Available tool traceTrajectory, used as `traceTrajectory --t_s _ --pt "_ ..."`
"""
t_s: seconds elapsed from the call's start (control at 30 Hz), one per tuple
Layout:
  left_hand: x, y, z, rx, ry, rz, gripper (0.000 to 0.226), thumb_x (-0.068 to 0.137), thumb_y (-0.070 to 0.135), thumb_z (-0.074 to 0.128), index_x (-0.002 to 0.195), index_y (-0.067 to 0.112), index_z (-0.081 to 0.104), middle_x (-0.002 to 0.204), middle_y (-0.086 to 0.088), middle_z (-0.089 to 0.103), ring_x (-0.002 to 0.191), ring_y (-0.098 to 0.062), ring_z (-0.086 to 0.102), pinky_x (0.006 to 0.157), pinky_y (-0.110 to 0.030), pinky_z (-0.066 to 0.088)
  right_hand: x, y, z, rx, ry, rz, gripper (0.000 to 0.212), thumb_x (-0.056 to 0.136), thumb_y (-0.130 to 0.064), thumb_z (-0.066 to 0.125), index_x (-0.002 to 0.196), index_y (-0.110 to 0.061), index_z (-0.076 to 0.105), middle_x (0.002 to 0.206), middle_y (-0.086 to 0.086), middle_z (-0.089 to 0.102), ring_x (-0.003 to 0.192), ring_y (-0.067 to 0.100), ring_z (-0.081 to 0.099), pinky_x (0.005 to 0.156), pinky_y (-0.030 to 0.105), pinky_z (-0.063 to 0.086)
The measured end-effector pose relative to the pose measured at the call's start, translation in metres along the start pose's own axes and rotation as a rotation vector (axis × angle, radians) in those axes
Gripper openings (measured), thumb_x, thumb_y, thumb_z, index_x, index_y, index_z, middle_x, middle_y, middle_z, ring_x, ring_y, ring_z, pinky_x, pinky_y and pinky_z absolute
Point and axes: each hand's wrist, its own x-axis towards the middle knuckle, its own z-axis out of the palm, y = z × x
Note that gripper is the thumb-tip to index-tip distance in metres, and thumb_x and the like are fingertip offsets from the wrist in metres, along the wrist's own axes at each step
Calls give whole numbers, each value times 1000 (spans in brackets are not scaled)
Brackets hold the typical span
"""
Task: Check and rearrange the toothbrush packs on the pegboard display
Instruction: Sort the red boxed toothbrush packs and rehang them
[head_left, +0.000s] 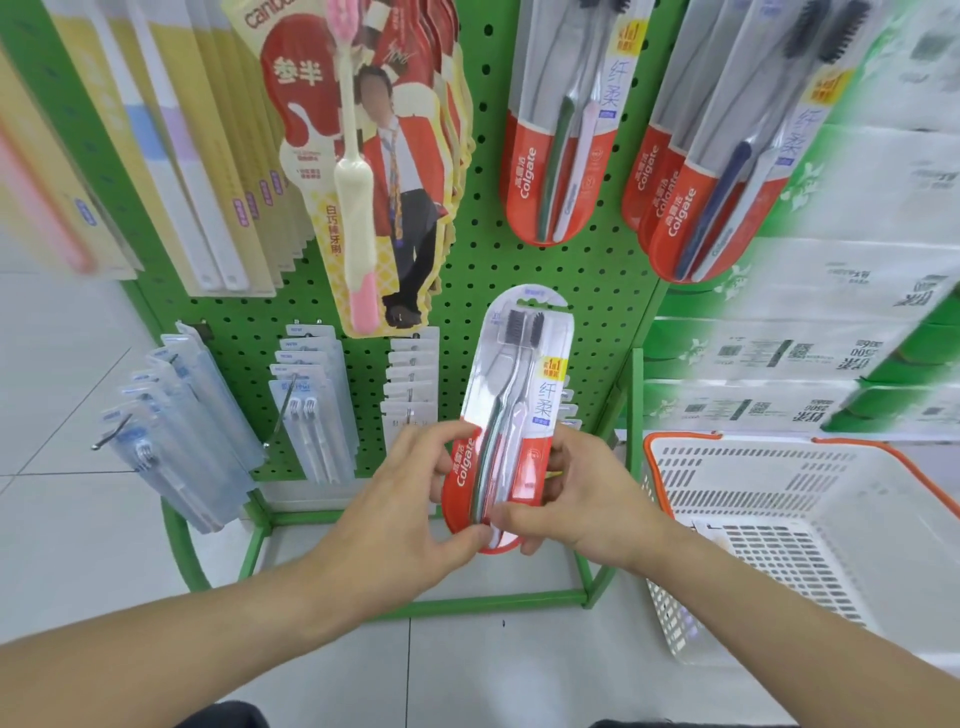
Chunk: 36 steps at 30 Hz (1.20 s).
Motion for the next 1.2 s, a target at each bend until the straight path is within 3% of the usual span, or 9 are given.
traceTrajectory --t_s 0.17,0.37,0.53,0.67,0.77,0.83,1.03,1.13,1.2 --pt "-3 -3 0 15 -63 40 72 86 37 75 148 36 37 114 21 45 115 6 46 90 -3 36 -2 1 0 82 -30 -27 46 79 -1 83 118 -13 61 99 13 75 76 41 73 59 44 62" --pt "-6 0 2 -9 -29 33 54 84 33 76 127 41 46 101 21 56 107 1 53 87 -6 37 -6 -1 0 151 -89 -8 37 86 -17 74 117 -5 57 107 25 67 79 36 74 67 51 63" --pt "-3 1 1 -88 -46 -72 64 66 63 62 124 39 48 95 18 60 96 -3 59 81 -21 48 -7 0 -3 139 -185 -25 38 87 -11 76 120 -6 59 111 24 65 88 43 73 77 54 61" --pt "-3 3 0 -219 -60 -172 55 80 36 79 123 35 45 98 8 61 77 -12 69 74 -33 57 -7 1 -4 95 -164 -59 41 82 -9 80 120 -9 64 108 15 71 89 39 73 80 50 60" --pt "-2 4 0 -344 -45 -215 45 87 17 74 120 29 46 103 1 61 75 -18 71 79 -42 59 -7 3 -2 36 -142 -71 42 78 -7 85 115 -11 66 107 3 73 101 18 70 83 33 57" --pt "-1 6 0 -421 -81 -225 42 89 6 69 120 25 48 105 -1 63 76 -24 71 79 -43 60 -6 5 1 -12 -106 -60 48 70 -11 91 110 -14 64 111 -2 70 111 12 65 90 33 56" --pt "0 1 -8 -616 -369 -232 63 75 -1 67 133 21 53 123 -9 68 95 -36 71 91 -44 58 -2 6 -1 -115 -64 33 73 45 -40 99 99 -23 54 104 -5 68 79 16 66 78 47 58" --pt "0 -2 -12 -668 -432 -268 63 71 -2 66 130 17 58 121 -13 70 99 -36 68 92 -44 58 0 7 -4 -144 -67 63 67 47 -27 101 93 -17 53 85 -12 69 71 16 65 74 52 59" --pt "1 -1 -14 -690 -436 -283 55 74 2 66 127 15 60 118 -12 71 105 -35 69 91 -45 59 3 8 -3 -157 -51 71 66 44 -24 103 87 -22 53 89 -2 71 70 19 65 71 54 58"
